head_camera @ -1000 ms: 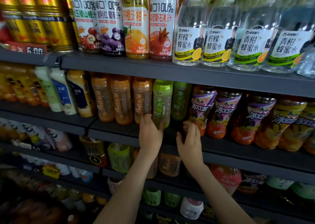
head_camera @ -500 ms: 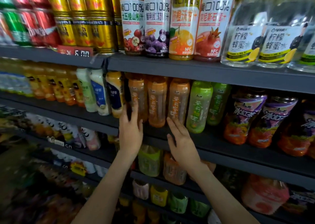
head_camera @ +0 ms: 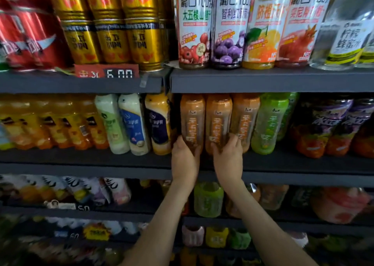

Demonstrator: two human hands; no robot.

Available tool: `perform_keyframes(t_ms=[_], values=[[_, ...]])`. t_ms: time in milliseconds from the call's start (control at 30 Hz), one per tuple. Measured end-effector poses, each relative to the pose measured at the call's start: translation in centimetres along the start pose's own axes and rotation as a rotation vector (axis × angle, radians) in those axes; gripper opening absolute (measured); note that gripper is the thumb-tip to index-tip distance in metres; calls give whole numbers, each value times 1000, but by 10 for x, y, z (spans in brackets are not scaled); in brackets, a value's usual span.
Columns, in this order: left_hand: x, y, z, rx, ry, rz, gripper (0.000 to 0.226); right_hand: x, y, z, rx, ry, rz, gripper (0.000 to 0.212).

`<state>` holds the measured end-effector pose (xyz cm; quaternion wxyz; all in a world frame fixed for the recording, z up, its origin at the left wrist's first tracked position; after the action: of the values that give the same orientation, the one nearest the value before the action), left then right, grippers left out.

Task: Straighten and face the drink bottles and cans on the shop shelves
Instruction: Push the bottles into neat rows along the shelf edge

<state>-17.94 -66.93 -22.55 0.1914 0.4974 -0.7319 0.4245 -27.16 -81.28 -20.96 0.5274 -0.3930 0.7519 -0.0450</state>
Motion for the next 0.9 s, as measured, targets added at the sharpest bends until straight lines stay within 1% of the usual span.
perform_keyframes(t_ms=[100,200,367,500,600,667,767,833,900], values=[[0,-5,0,-27,5,-7,49,-2,-4,4,11,45,27,43],[-1,-9,2,-46,-5,-24,53,-2,-5,7,8,74,48,45],[1,-8,2,-48,9,-31,51,3,-5,8,-11,78,75,50],[5,-7,0,-72,-18,-7,53,5,-2,5,-15,47,98,50],[4,-4,-9,-75,-20,9,57,-8,10,-1,64,-21,-15,48],[4,2,-23,-34,-34,25,52,-23,21,-2,90,-83,-136,44],[-5,9,-54,70,-62,25,38,-51,41,16,-3,-156,-309,35],[-21,9,-77,146,-55,-13,33,-63,53,33,-91,-183,-342,30],[-38,9,-100,220,-54,-48,28,-75,60,48,-171,-223,-364,33]])
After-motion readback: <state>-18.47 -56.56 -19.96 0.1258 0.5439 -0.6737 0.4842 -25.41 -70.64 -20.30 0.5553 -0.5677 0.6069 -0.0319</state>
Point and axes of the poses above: each hand's wrist, its own y-axis away from the middle knuckle, its own z-axis out of the palm, x = y × z, the point moved 10 cm from there along -y, towards the middle knuckle, and after that the axes turned 3 degrees about -y, right-handed, at the moved point
